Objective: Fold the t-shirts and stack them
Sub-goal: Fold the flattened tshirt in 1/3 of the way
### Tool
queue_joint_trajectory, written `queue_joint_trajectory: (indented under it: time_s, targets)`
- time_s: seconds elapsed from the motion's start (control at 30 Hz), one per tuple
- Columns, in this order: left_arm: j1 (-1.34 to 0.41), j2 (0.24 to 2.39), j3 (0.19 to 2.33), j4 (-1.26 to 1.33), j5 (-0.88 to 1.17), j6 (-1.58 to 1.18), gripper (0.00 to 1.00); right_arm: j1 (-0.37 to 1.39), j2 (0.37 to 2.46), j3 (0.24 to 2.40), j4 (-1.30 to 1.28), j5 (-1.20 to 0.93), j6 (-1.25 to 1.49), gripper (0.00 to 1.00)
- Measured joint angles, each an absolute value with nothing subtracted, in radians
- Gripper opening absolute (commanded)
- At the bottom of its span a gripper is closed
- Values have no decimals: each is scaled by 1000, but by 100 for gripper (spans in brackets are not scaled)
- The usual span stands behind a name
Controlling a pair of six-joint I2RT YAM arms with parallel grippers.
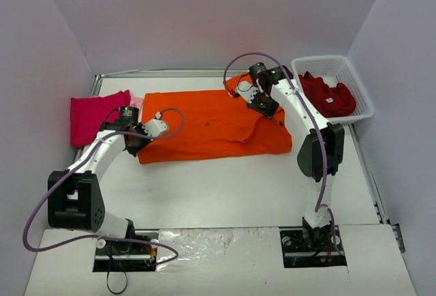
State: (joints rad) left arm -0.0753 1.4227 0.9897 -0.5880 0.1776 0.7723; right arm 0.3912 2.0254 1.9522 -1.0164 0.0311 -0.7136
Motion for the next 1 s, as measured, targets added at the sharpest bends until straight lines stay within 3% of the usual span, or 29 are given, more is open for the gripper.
queue_joint_trajectory:
  time_s: [0.6,1.0]
  targets:
    - [-57,1657,1134,-554,173,797,2,369,2290,2164,-1013,68,-735,0]
    - [-50,1690,1150,-540,173,801,2,360,2334,2220,-1006,75,-735,0]
